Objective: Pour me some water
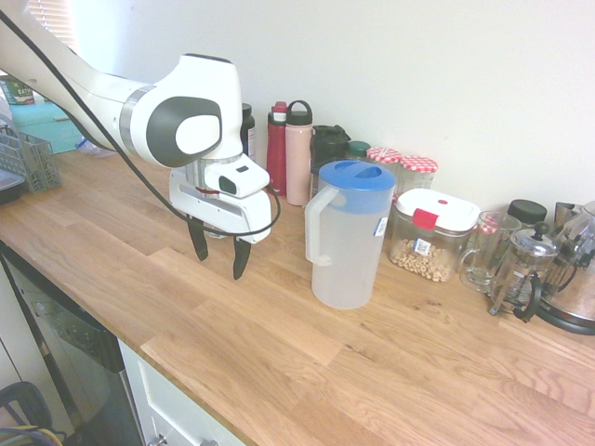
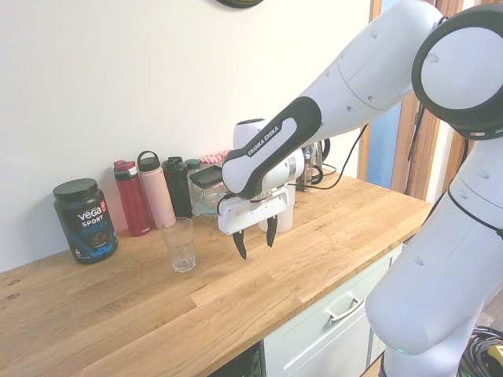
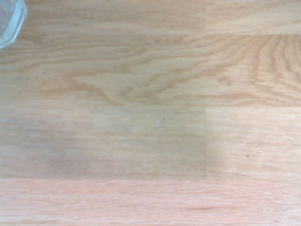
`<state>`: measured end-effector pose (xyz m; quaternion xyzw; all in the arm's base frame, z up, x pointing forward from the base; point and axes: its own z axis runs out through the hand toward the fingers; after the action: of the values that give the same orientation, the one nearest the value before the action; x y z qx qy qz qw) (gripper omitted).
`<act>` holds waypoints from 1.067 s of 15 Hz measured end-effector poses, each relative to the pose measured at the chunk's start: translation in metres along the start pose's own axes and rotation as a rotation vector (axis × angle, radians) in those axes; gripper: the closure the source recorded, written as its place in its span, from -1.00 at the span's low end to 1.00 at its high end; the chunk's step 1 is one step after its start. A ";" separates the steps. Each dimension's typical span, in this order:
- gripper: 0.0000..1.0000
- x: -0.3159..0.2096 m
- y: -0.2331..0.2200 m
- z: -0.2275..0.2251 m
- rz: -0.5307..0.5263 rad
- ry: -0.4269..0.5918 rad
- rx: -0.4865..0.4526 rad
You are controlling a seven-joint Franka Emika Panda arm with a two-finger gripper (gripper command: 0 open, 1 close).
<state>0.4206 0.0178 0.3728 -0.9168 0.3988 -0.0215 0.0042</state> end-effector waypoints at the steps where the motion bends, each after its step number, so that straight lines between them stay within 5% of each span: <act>1: -1.00 0.000 0.000 0.001 0.000 -0.001 -0.001; 5: -1.00 0.006 -0.005 -0.019 -0.005 0.028 0.019; 8: -1.00 0.011 -0.002 -0.088 0.005 0.091 0.061; 12: -1.00 0.024 0.044 -0.192 0.078 0.192 0.117; 16: -1.00 0.057 0.098 -0.215 0.159 0.217 0.130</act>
<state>0.3783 -0.0883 0.5872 -0.8725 0.4658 -0.1457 0.0223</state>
